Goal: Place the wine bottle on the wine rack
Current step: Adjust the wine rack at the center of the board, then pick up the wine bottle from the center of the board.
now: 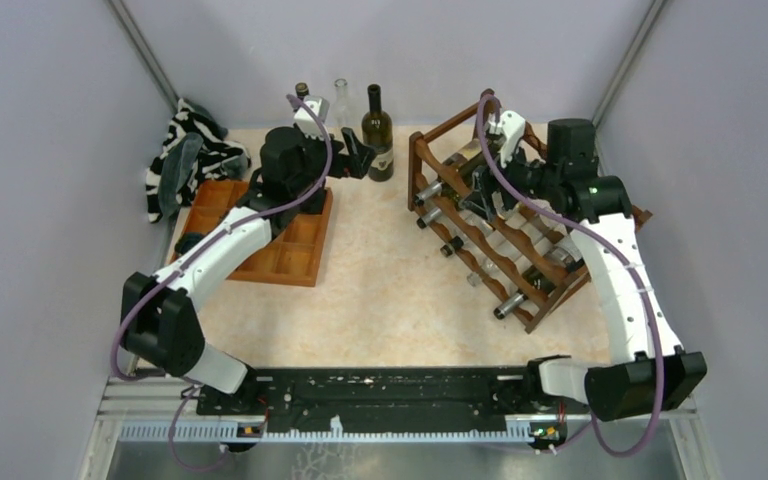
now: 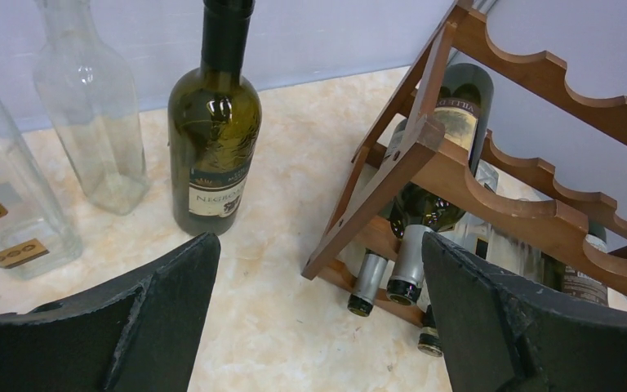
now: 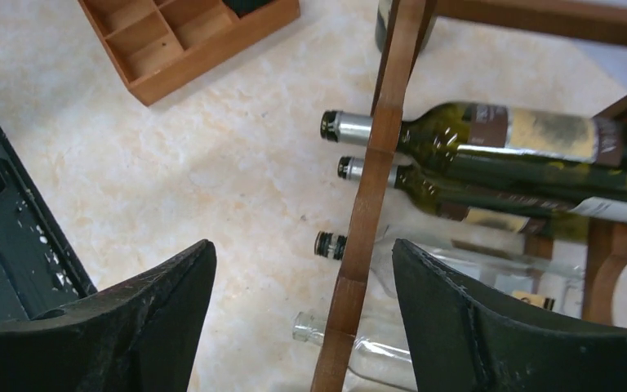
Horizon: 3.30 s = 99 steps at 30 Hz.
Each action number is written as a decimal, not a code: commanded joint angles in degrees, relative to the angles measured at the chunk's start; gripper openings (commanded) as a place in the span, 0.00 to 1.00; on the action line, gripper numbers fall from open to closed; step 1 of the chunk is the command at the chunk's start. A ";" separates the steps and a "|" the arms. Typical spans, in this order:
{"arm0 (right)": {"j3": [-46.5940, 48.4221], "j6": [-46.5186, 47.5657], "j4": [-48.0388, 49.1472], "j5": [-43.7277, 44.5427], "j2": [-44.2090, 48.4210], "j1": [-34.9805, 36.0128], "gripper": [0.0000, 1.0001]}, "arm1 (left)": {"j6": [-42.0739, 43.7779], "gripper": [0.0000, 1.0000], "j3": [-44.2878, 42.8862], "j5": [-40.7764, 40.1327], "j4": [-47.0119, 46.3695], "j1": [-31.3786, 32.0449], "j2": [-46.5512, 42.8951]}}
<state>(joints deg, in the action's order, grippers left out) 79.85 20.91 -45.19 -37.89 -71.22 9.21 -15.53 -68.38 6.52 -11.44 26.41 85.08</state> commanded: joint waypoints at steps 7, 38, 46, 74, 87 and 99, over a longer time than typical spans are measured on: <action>9.33 3.88 -3.33 -8.26 4.58 -0.68 0.79 | 1.03 0.99 -5.06 7.02 0.01 -1.86 2.15; 8.20 -5.47 8.90 -14.85 5.47 -11.13 0.82 | 18.11 0.95 -59.27 -8.84 36.28 -0.55 32.88; 7.92 -5.99 9.38 -15.64 3.54 -11.21 0.82 | 16.88 0.84 -64.77 -8.56 34.72 -0.60 40.52; 1.31 -5.18 11.12 -20.18 5.29 -11.20 0.82 | 17.88 0.00 -54.21 0.30 19.10 -0.66 36.46; -0.58 7.40 5.62 -27.84 4.70 -0.94 0.97 | 12.25 0.00 -17.44 15.62 17.86 -0.68 -0.29; -4.50 3.15 14.20 -16.27 -0.64 17.80 0.98 | -10.58 0.00 16.99 26.91 2.00 -0.66 -31.12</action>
<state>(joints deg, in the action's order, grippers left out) 77.97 27.88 -37.91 -58.28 -70.85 23.42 -14.44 -56.86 28.21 4.80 25.67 59.11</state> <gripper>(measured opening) 0.982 0.390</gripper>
